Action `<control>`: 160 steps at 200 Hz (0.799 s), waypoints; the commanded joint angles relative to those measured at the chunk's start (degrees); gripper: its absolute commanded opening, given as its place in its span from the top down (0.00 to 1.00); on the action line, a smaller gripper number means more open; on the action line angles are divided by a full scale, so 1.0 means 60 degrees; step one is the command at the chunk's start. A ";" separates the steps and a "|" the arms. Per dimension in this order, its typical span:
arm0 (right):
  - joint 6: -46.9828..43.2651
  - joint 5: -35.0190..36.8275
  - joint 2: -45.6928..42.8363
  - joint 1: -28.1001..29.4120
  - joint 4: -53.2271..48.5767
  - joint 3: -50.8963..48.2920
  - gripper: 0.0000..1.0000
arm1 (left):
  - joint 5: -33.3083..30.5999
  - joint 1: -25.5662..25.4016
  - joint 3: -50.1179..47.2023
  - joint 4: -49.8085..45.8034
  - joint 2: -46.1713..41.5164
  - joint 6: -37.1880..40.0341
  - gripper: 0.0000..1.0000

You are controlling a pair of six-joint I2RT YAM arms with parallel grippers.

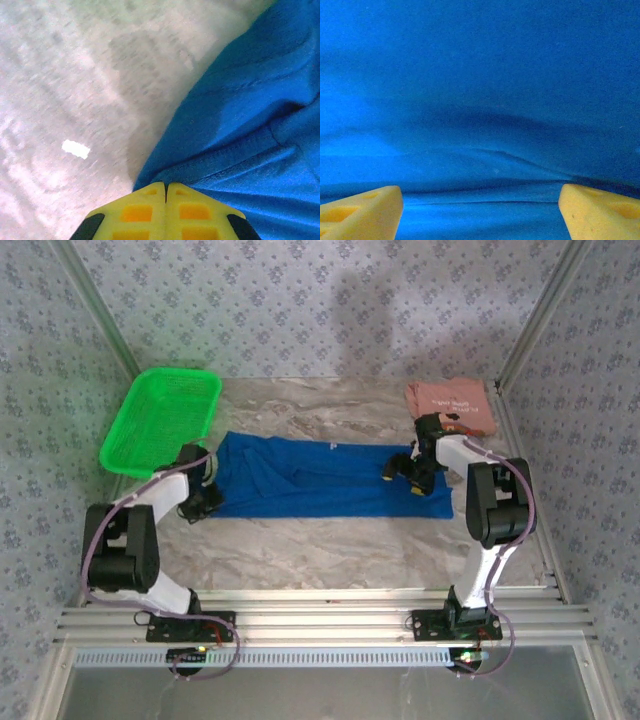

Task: Fold and stack the t-shirts

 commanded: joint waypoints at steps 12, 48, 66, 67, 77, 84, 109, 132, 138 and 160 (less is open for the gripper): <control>0.0068 0.1248 0.0105 -0.0080 -0.1124 -0.0144 0.15 | -0.0579 0.0206 -0.0735 -0.0816 -0.0828 0.0178 1.00; 0.0130 0.1279 -0.0271 -0.0078 -0.0968 -0.0670 0.14 | -0.0575 0.0109 -0.0957 -0.1503 -0.2096 -0.0286 0.97; 0.0197 0.1053 -0.0697 -0.0041 -0.0768 -0.0790 0.13 | -0.0653 -0.0030 -0.0549 -0.2015 -0.2684 -0.0590 0.92; 0.0201 0.1050 -0.0721 -0.0039 -0.0761 -0.0790 0.13 | -0.0657 -0.0035 -0.0520 -0.2051 -0.2715 -0.0604 0.92; 0.0179 0.1022 -0.0947 -0.0011 -0.0873 -0.0735 0.12 | -0.0689 -0.0031 -0.0245 -0.2388 -0.2898 -0.0707 0.85; 0.0143 0.0970 -0.1113 -0.0007 -0.0986 -0.0693 0.12 | -0.0720 -0.0031 -0.0022 -0.2639 -0.3031 -0.0757 0.76; -0.0084 0.0652 -0.2054 0.0095 -0.1062 -0.0673 0.09 | -0.0855 -0.0476 0.0755 -0.3293 -0.3590 -0.1016 0.53; -0.0235 0.0388 -0.2933 0.0137 -0.1262 -0.0578 0.08 | -0.0756 -0.0907 0.1338 -0.3898 -0.3755 -0.1383 0.47; -0.0295 0.0315 -0.3161 0.0136 -0.1310 -0.0556 0.08 | -0.0680 -0.1209 0.1443 -0.3797 -0.3838 -0.1587 0.46; -0.0513 0.0028 -0.3980 0.0207 -0.1355 -0.0541 0.07 | 0.0791 -0.2225 0.1461 -0.2517 -0.3369 -0.2752 0.44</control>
